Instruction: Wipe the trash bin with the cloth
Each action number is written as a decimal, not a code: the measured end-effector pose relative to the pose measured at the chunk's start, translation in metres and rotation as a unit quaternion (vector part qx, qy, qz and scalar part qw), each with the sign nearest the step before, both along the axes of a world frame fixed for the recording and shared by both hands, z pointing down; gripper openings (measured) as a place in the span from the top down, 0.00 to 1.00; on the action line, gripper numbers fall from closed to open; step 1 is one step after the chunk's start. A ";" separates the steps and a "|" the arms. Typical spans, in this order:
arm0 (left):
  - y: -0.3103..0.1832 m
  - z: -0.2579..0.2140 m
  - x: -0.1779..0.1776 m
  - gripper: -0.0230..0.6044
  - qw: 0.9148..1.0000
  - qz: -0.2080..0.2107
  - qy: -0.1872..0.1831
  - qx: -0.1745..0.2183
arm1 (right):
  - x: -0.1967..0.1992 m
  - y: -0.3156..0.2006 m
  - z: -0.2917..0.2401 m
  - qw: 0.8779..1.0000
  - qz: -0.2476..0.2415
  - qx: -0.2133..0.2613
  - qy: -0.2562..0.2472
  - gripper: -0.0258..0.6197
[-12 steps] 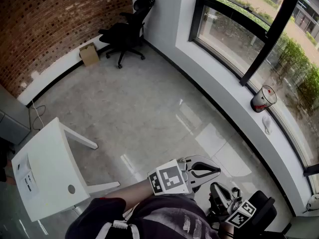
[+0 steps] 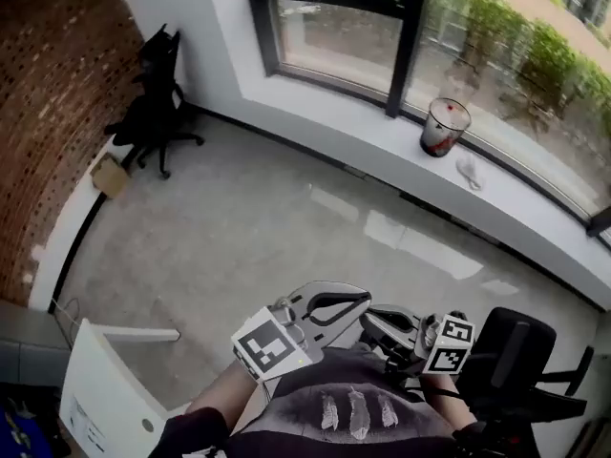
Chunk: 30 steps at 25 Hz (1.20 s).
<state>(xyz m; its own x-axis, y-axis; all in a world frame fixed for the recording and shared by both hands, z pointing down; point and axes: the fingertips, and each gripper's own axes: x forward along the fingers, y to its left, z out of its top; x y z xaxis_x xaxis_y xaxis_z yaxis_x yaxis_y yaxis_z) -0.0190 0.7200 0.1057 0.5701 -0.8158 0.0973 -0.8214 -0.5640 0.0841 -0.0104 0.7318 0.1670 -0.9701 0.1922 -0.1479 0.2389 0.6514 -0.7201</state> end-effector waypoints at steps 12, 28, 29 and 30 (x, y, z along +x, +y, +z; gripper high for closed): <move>-0.164 0.039 0.053 0.97 0.995 0.035 -0.073 -0.063 | 0.073 -0.170 -0.005 0.994 0.079 -0.040 -0.067 0.96; -0.316 0.051 -0.066 0.97 0.987 0.157 -0.016 -0.042 | -0.055 -0.297 0.000 0.987 0.153 0.000 0.037 0.96; -0.324 0.053 -0.073 0.97 0.985 0.164 -0.017 -0.041 | -0.062 -0.302 0.002 0.987 0.155 0.006 0.049 0.96; -0.333 0.054 -0.079 0.97 0.985 0.169 -0.017 -0.037 | -0.065 -0.308 0.003 0.985 0.161 0.010 0.060 0.96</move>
